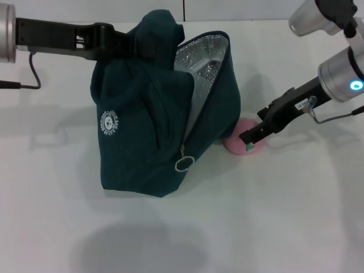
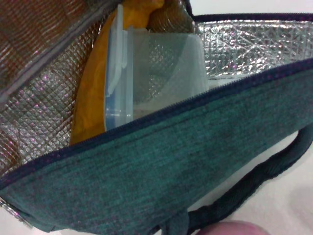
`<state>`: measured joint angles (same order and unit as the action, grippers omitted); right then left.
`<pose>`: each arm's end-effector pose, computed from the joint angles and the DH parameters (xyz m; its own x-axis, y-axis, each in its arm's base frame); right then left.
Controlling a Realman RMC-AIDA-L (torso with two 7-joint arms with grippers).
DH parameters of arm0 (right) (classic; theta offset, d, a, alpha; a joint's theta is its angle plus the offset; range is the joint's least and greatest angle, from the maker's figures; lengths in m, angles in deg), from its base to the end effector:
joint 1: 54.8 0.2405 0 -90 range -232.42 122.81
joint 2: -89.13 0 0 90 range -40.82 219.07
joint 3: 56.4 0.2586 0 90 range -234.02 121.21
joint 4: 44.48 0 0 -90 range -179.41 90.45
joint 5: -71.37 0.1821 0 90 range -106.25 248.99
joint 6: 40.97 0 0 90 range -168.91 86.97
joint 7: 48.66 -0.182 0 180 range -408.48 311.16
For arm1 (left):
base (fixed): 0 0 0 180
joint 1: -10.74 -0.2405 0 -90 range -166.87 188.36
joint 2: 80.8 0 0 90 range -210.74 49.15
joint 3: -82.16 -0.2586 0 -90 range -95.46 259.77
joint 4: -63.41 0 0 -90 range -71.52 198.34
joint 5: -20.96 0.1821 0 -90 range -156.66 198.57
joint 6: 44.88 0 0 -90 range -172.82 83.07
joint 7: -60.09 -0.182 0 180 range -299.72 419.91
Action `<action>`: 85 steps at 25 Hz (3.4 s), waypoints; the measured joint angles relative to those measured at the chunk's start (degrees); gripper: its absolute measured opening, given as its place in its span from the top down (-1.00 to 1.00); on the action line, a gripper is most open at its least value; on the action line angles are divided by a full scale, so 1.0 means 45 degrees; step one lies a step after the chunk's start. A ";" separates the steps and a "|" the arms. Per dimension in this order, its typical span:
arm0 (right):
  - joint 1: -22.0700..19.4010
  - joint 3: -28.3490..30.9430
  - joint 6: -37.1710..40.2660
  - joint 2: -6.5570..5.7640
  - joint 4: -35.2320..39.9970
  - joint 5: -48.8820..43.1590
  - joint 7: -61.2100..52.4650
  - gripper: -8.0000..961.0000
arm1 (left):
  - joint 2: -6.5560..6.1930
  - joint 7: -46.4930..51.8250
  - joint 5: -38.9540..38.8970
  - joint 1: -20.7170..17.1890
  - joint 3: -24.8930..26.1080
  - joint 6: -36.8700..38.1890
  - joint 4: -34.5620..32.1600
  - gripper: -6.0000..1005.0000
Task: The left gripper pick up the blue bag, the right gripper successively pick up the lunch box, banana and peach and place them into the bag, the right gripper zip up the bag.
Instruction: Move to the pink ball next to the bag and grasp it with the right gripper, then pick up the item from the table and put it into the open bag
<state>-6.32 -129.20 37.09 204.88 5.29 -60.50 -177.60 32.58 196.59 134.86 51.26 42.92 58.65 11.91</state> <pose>0.1701 0.3825 -0.0628 0.8430 -0.5327 0.0754 -0.5063 -0.8329 -0.2236 -0.1565 0.3523 0.0331 0.4608 0.7980 0.3883 0.7778 -0.5739 0.2564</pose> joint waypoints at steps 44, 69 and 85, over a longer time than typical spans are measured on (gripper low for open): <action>-0.0100 -0.1187 -0.1335 0.0037 -0.0396 0.0418 0.0022 0.37 | 0.0039 0.0056 -0.0021 -0.0003 -0.0148 -0.0001 -0.0022 0.93; -0.2104 0.2734 0.2182 -0.0222 0.3178 0.0606 0.0006 0.83 | -0.0040 0.0096 -0.0051 -0.0002 -0.0148 -0.0001 -0.0029 0.92; -0.2645 0.4208 0.3869 -0.0129 0.4446 0.6308 0.1372 0.91 | -0.0056 0.0240 -0.0060 -0.0002 -0.0168 0.0020 -0.0041 0.93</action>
<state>-18.22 -110.26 54.50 204.30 25.30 -32.11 -171.43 32.33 197.67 134.59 51.26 42.17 58.75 11.73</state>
